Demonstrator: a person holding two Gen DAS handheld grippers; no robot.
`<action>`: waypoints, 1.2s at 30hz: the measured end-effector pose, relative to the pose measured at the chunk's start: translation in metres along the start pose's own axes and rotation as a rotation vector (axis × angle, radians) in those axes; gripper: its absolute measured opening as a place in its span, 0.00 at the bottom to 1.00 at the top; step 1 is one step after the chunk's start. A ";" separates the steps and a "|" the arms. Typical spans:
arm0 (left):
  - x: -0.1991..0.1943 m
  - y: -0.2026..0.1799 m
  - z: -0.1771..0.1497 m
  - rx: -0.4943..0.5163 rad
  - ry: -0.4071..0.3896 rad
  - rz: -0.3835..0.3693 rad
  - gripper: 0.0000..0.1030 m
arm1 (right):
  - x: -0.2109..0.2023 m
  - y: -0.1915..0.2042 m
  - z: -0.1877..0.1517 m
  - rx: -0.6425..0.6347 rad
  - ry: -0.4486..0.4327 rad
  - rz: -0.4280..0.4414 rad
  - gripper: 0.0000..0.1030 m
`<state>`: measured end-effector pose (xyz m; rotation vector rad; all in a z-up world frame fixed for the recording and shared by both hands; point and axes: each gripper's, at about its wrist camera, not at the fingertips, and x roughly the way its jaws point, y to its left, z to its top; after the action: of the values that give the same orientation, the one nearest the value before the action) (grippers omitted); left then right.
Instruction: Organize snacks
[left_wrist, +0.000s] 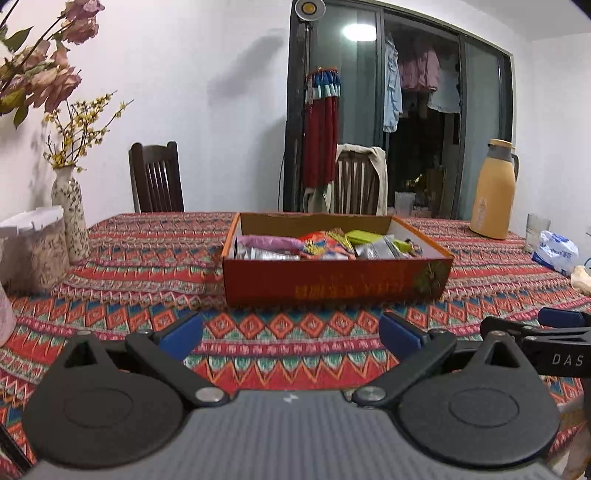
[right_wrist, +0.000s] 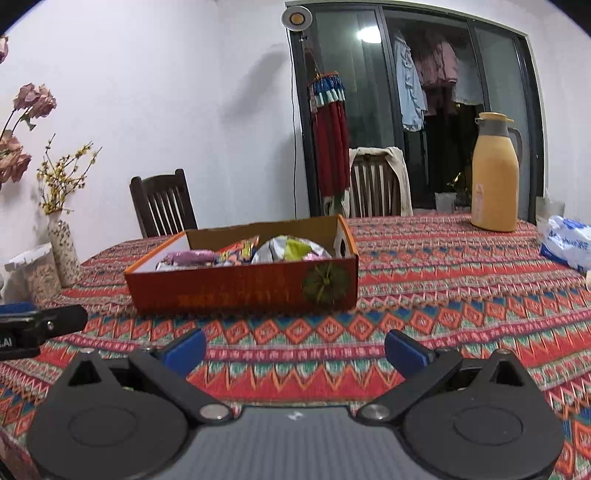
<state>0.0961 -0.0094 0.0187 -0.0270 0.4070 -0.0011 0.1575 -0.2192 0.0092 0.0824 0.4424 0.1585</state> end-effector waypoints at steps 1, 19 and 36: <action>-0.003 0.000 -0.003 0.004 0.003 0.002 1.00 | -0.002 0.000 -0.002 0.001 0.004 -0.001 1.00; -0.004 0.003 -0.036 0.011 0.099 0.009 1.00 | -0.012 -0.001 -0.028 0.021 0.085 -0.024 1.00; -0.006 0.002 -0.034 0.011 0.090 0.004 1.00 | -0.010 0.000 -0.030 0.018 0.090 -0.023 1.00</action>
<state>0.0771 -0.0079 -0.0102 -0.0150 0.4969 -0.0004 0.1357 -0.2199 -0.0135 0.0885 0.5340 0.1363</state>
